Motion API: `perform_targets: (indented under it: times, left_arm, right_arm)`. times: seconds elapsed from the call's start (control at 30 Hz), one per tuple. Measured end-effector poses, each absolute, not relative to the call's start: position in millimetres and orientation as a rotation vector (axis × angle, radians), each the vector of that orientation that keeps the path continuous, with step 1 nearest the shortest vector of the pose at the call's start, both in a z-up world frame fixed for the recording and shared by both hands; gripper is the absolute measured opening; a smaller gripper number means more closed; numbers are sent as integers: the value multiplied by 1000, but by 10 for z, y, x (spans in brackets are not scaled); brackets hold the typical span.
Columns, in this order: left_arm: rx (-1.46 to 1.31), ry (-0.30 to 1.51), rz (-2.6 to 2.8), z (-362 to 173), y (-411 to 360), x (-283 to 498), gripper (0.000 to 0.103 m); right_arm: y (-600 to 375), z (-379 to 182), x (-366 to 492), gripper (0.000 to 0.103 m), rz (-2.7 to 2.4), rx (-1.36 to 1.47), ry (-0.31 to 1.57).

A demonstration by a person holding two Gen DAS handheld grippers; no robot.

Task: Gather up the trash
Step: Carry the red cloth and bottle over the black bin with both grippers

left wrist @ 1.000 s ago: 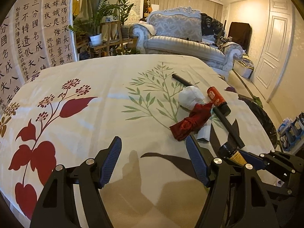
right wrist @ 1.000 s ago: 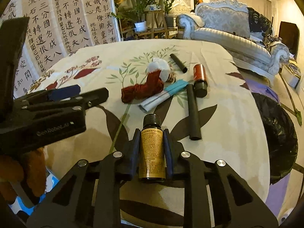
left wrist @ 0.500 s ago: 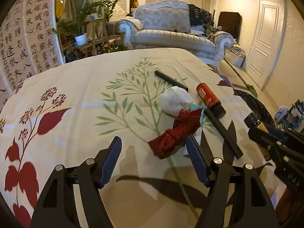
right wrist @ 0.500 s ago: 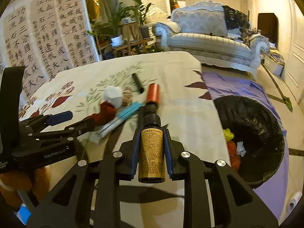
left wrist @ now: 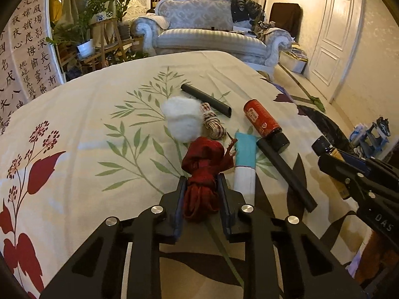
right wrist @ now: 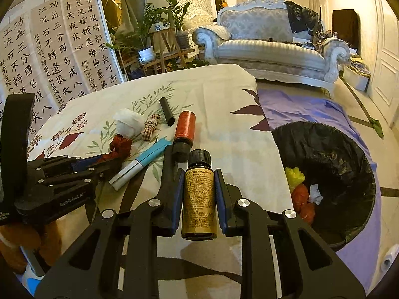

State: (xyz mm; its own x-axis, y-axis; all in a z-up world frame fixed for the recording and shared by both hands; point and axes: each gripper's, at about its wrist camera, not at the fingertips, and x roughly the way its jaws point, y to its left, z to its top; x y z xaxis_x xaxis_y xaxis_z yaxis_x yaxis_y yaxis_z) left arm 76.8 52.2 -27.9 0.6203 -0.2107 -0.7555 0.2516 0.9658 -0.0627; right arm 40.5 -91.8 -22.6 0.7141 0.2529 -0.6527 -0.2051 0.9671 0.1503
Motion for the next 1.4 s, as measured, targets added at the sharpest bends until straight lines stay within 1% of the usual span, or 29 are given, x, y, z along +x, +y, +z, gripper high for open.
perform_targets:
  times: [0.5,0.9,1.4]
  left_arm:
    - [22,755,-260,-44,455,441,23]
    - [76,693,-276,86,-57,401,23]
    - [98,663,-351,145,-725,653,23]
  right_arm:
    - [-1042,-163,319,23,222,86,707]
    - [-1441,-35,287,23,123,110,658]
    - [-2115,48,381,23,-46,113,610]
